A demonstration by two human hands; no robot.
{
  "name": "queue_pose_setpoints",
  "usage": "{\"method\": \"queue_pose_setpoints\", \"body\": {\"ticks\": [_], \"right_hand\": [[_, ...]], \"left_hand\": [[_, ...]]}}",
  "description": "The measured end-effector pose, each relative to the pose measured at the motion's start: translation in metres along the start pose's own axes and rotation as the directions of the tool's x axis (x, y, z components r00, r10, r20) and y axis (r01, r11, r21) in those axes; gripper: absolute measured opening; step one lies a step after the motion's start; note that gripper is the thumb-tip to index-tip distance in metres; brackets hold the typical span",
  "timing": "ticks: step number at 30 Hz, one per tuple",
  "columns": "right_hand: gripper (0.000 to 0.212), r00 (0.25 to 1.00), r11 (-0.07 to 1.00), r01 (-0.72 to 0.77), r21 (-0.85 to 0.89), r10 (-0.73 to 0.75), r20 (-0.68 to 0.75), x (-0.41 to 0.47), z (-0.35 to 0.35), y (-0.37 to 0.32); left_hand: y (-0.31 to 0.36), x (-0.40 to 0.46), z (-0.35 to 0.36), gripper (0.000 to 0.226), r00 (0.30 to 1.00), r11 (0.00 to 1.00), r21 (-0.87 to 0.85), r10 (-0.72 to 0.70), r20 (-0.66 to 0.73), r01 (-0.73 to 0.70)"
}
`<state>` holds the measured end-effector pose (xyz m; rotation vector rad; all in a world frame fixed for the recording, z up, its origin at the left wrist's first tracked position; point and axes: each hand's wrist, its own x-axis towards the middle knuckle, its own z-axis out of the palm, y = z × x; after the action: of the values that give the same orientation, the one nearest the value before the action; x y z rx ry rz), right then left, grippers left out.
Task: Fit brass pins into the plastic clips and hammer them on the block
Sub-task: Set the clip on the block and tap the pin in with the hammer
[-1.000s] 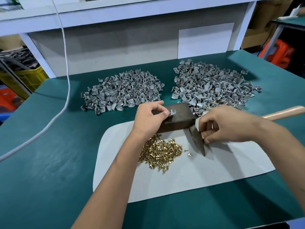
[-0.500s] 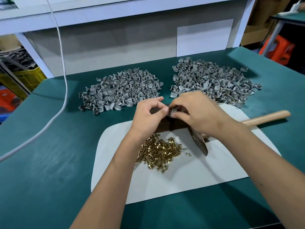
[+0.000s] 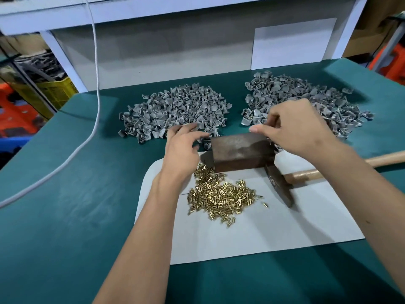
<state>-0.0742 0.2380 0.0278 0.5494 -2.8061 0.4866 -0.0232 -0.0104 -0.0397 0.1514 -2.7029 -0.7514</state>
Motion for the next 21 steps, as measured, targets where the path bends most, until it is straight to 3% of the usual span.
{"method": "queue_pose_setpoints", "body": {"ticks": [2, 4, 7, 10, 12, 15, 21], "right_hand": [[0.035, 0.964, 0.974, 0.205, 0.093, -0.217, 0.151, -0.006, -0.006, -0.022], [0.022, 0.866, 0.916, 0.35, 0.195, -0.396, 0.305, -0.016, -0.009, -0.048], [0.012, 0.714, 0.852, 0.442, 0.28, -0.524, 0.465, -0.03, -0.002, -0.08], [0.015, 0.629, 0.813, 0.498, 0.301, -0.578, 0.521, -0.04, 0.009, -0.1], [0.016, 0.614, 0.801, 0.506, 0.318, -0.594, 0.52, -0.043, 0.016, -0.107], [0.013, 0.617, 0.782, 0.514, 0.352, -0.622, 0.481, -0.048, 0.028, -0.118], [0.011, 0.629, 0.782, 0.505, 0.366, -0.624, 0.464, -0.052, 0.05, -0.124]], "left_hand": [[0.001, 0.001, 0.001, 0.048, 0.999, 0.998, 0.045, 0.043, 0.014, -0.044], [-0.002, 0.002, 0.0, 0.037, 0.997, 0.992, 0.103, 0.072, 0.018, -0.074], [-0.008, 0.004, -0.002, 0.026, 0.999, 0.994, 0.101, 0.049, -0.004, -0.049], [-0.009, 0.005, -0.008, 0.033, 0.999, 0.999, 0.027, 0.041, 0.018, -0.041], [-0.008, 0.005, -0.013, 0.039, 0.995, 0.997, -0.036, 0.072, 0.063, -0.07], [-0.008, 0.005, -0.017, 0.03, 0.988, 0.992, -0.09, 0.103, 0.113, -0.093], [-0.01, 0.006, -0.014, 0.015, 0.992, 0.99, -0.103, 0.101, 0.072, -0.093]]}}
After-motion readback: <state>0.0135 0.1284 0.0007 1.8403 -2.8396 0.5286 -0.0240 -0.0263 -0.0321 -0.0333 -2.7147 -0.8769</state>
